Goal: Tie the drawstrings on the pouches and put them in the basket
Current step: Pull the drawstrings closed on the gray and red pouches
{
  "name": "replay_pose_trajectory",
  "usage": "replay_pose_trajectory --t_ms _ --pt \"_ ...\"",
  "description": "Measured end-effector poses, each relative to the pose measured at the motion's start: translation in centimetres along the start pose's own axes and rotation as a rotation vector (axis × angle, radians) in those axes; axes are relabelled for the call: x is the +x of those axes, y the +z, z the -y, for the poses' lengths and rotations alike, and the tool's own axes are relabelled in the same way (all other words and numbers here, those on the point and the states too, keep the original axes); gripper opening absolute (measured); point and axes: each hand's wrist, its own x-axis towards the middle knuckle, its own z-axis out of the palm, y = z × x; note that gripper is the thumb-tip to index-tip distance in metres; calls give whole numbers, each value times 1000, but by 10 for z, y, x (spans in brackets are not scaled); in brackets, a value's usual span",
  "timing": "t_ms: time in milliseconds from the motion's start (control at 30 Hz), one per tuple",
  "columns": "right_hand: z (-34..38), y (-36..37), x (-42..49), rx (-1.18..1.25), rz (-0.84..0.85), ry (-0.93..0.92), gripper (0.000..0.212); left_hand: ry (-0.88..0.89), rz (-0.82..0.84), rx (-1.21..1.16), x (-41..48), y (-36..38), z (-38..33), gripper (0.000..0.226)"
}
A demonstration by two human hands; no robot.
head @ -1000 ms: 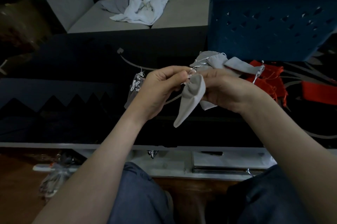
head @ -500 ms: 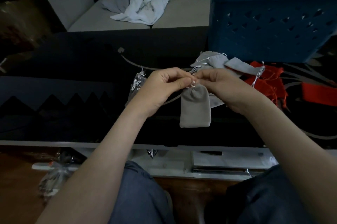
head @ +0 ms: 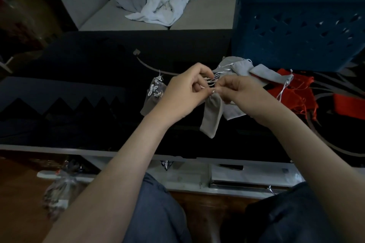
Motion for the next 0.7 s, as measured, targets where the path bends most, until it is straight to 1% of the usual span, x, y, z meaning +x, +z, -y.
replay_pose_trajectory --t_ms 133,233,333,467,533,633,700 --pt "-1 0 0 -106 -40 -22 10 91 -18 265 1 4 -5 25" --pt "-2 2 1 -167 -70 -30 13 159 -39 402 4 11 -8 24" --pt "-3 3 2 -224 -109 -40 17 262 -69 510 5 19 -8 20" --pt "-1 2 0 -222 -144 -57 15 303 -138 668 7 27 -8 11" --pt "2 3 0 -204 -166 -67 14 315 -178 756 7 29 -9 3" --pt "3 1 -2 -148 -175 -61 11 320 -276 751 7 34 -5 13" --pt "4 1 -2 -93 -150 -42 10 324 -271 676 6 33 -5 10"
